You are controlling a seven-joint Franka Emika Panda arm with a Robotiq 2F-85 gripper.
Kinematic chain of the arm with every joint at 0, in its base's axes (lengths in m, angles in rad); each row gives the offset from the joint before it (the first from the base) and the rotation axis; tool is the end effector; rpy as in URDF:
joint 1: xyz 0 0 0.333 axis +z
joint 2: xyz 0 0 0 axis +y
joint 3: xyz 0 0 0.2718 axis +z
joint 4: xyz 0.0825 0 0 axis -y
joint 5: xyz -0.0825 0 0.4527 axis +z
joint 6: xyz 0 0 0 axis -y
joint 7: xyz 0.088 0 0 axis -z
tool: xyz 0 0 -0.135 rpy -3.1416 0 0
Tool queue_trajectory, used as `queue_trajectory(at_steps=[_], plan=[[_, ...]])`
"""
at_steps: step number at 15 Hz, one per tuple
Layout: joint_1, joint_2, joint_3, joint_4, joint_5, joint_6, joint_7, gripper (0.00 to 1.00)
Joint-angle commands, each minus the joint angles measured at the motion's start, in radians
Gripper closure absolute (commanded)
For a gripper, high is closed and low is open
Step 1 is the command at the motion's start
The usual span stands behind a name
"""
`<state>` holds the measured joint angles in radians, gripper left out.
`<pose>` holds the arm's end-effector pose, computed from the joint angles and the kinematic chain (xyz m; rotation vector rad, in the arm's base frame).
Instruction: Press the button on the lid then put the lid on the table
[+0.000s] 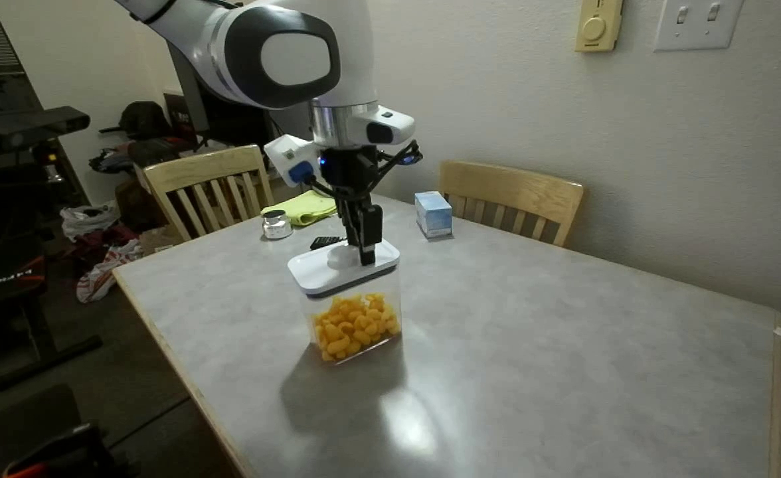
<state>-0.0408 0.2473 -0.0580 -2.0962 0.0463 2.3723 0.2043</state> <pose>0.6172 -0.0607 0.1872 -3.0778 0.5187 -0.0443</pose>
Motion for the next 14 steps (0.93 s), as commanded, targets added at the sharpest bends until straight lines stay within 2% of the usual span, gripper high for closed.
queue_trajectory(at_steps=[1,3,7,9,13,14], plan=[[-0.002,-0.002,-0.004,-0.009,0.008,0.005,-0.009,0.20],[-0.002,-0.006,-0.004,-0.014,0.009,0.006,-0.009,0.17],[-0.001,-0.010,-0.002,-0.023,0.012,0.010,-0.008,0.30],[-0.001,-0.012,-0.002,-0.027,0.013,0.012,-0.008,0.31],[0.000,-0.017,-0.001,-0.033,0.015,0.013,-0.006,0.26],[0.001,-0.019,0.000,-0.036,0.016,0.013,-0.005,0.19]])
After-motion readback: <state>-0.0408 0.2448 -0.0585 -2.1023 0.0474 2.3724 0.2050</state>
